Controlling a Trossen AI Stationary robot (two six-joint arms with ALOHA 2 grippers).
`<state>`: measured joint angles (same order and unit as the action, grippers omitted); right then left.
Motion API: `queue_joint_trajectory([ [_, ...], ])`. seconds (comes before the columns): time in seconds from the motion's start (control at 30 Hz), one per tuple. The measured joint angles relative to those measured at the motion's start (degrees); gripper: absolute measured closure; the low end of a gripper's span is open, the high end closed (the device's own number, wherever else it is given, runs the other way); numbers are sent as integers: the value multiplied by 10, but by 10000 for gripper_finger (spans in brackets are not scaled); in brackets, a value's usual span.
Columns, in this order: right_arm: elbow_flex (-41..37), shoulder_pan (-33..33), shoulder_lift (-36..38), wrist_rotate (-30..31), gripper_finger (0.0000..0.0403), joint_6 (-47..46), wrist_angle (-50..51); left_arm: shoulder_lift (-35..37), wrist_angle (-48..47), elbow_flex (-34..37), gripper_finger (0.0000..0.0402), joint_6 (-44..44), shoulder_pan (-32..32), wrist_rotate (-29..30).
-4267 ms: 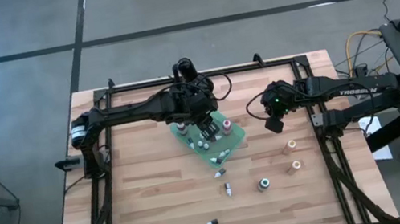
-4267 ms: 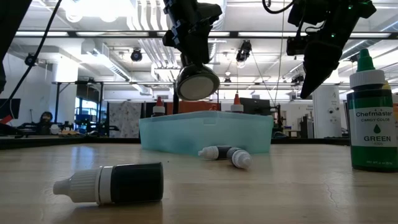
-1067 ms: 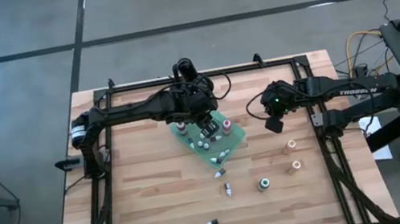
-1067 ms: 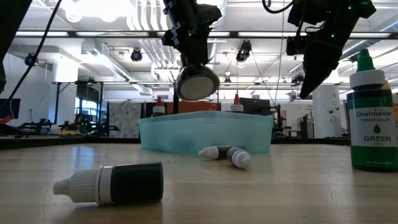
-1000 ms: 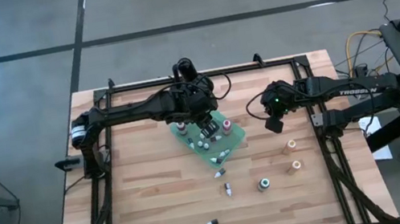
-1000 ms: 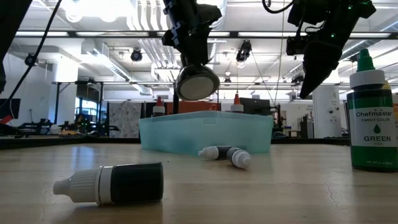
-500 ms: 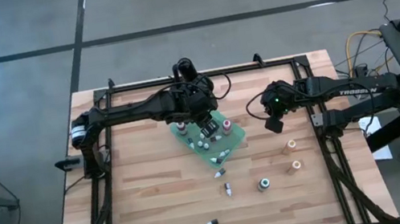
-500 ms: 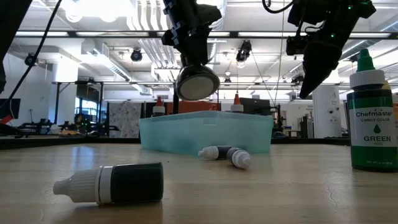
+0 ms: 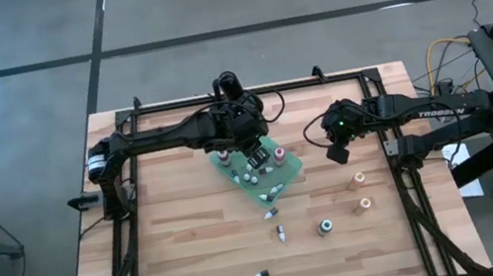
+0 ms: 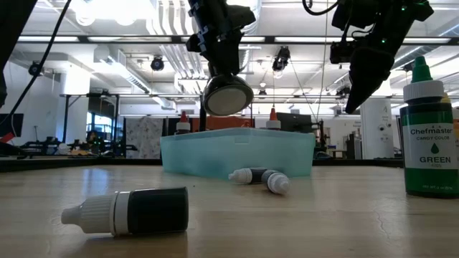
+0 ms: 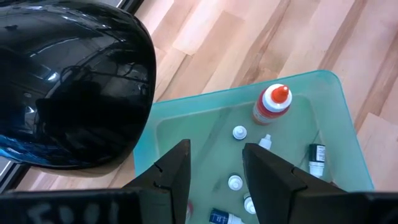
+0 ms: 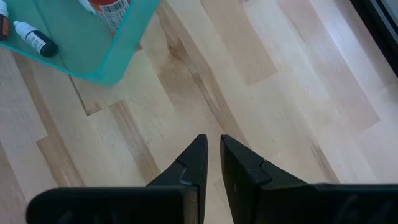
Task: Pick & Place food coloring
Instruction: Put the small black food coloring bottle into the green bin
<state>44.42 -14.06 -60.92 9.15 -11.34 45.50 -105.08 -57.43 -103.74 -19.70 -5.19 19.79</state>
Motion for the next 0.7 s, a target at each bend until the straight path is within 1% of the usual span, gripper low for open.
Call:
queue_joint_trajectory([
  [0.7,0,0,0,1,365,0,0,0,0,0,282,0,0,15],
])
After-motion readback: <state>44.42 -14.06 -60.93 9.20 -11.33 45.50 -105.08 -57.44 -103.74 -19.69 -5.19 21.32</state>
